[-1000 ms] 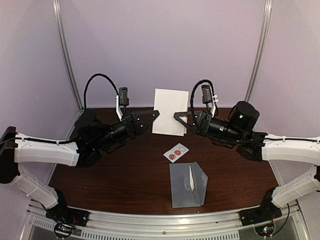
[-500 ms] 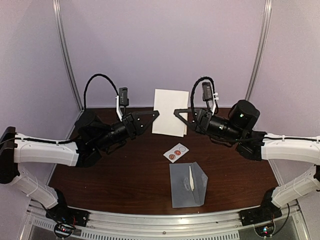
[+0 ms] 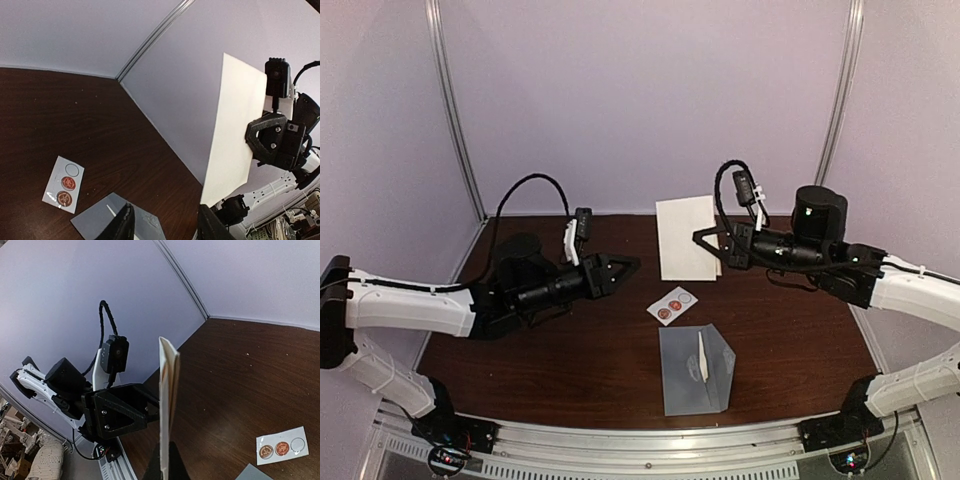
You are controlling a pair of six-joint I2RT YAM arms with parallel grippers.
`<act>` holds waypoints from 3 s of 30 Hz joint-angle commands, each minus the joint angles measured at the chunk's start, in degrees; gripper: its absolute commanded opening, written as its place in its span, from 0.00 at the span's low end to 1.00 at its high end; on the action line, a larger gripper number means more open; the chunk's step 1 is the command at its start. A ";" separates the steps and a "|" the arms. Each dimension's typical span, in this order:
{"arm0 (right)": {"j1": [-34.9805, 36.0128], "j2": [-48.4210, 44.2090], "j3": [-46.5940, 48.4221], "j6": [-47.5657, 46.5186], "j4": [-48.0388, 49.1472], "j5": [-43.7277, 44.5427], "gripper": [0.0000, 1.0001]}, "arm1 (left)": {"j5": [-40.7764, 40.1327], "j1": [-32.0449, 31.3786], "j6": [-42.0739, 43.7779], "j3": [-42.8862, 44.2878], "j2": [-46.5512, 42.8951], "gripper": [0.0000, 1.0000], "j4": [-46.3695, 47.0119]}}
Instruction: Place the letter into the envelope and seal it
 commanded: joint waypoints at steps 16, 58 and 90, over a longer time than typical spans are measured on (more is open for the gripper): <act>-1.15 -11.29 -17.91 18.25 -30.58 3.20 0.00 | 2.07 -7.24 -18.08 -2.29 12.42 0.47 -11.04; -1.46 1.12 -23.37 20.91 -26.00 6.85 0.00 | 12.89 -7.44 -19.55 3.17 30.15 0.31 -6.21; -1.13 3.74 -25.31 22.32 -20.40 4.00 0.00 | 15.01 -8.05 -19.52 4.95 32.54 0.26 -5.64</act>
